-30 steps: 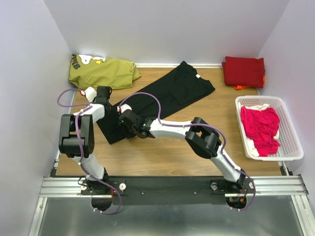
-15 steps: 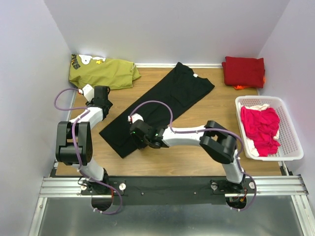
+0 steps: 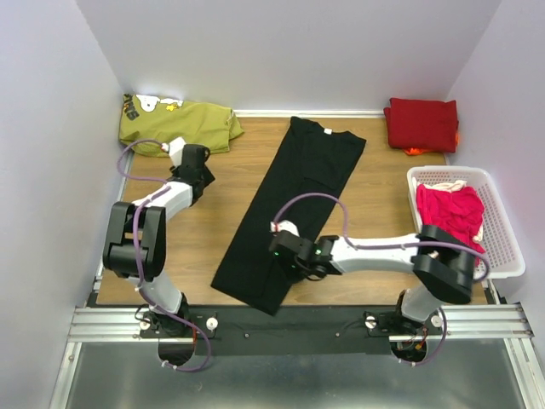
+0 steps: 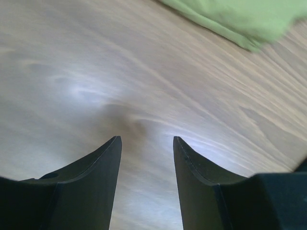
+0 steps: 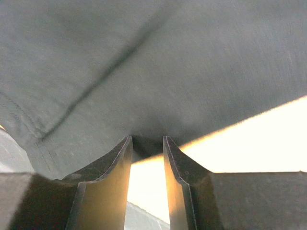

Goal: Fold and stack the t-shirts
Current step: Rotate the tshirt 90 degrees

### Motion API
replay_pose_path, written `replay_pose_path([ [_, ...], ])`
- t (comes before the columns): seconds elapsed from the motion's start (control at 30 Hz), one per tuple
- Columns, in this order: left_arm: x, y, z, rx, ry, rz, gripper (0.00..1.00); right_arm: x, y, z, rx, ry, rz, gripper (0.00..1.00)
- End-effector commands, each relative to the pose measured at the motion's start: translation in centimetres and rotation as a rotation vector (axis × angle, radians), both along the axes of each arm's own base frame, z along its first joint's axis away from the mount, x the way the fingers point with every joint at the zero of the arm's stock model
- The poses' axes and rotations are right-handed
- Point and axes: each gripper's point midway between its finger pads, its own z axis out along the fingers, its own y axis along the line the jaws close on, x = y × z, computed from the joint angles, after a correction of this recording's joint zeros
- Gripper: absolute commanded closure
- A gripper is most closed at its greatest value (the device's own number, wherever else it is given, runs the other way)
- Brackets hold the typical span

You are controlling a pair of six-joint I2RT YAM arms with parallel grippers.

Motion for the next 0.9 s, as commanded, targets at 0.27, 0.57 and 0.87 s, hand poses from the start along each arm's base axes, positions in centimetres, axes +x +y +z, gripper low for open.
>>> replay_pose_path([
  [0.27,3.3,-17.7,-0.9,-0.01,-0.023,-0.551,0.46,-4.1,-10.0,3.7,0.003,0.073,-0.32,0.66],
  [0.57,2.4,-28.5,1.9,0.09,-0.123,-0.821,0.46,0.9,-11.3,9.7,0.163,-0.194,-0.534,0.63],
  [0.87,4.6,-35.6,1.1,0.155,-0.142,-0.908,0.4,3.7,-11.0,11.0,0.168,-0.305,-0.71,0.61],
])
